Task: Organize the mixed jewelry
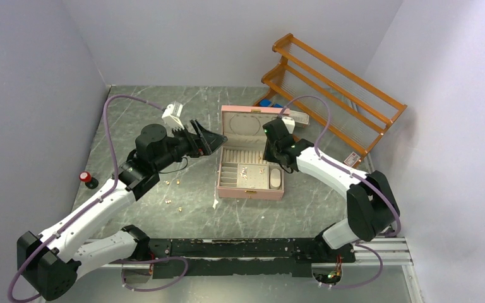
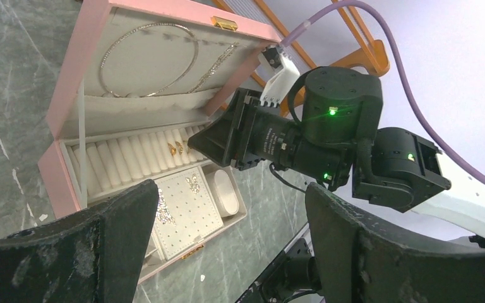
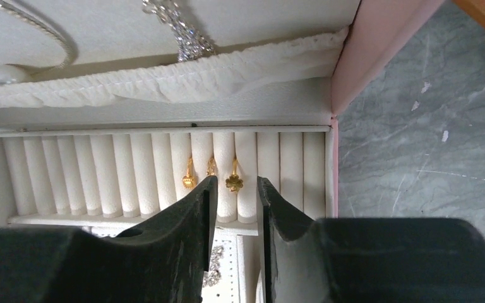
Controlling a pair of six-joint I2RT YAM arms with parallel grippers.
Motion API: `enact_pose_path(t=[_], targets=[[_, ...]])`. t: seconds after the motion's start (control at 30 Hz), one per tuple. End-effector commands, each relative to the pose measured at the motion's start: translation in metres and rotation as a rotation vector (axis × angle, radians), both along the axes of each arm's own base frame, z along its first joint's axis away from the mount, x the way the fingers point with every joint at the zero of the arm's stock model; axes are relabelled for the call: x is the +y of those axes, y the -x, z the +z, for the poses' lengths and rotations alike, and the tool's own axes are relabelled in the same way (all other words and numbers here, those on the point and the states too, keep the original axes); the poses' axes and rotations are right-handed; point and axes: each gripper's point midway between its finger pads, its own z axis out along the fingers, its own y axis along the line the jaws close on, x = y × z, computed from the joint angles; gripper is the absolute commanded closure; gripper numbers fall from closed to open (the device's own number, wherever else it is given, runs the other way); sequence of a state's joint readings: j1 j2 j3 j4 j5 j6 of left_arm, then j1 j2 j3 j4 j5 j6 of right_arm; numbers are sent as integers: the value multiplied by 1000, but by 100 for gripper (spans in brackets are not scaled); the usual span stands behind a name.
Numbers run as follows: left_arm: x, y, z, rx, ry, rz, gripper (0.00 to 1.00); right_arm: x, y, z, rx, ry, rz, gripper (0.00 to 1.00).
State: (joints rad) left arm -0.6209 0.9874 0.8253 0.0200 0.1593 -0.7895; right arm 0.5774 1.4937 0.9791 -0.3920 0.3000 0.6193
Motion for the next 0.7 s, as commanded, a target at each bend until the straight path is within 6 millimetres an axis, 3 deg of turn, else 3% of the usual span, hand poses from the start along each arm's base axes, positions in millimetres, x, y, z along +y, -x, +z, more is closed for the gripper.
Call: enact_pose_path(t=[0.0, 0.27, 0.57, 0.67], targets=[[0, -2, 1, 2, 5, 15, 10, -1, -5, 24, -46, -8, 3, 67], [3, -4, -6, 17, -16, 34, 9, 9, -3, 33, -76, -65, 54, 71], [27, -6, -43, 143, -159, 146, 2, 23, 9, 63, -177, -188, 159, 69], [52, -5, -69, 215, -257, 249, 2, 31, 15, 72, -214, -240, 211, 65]])
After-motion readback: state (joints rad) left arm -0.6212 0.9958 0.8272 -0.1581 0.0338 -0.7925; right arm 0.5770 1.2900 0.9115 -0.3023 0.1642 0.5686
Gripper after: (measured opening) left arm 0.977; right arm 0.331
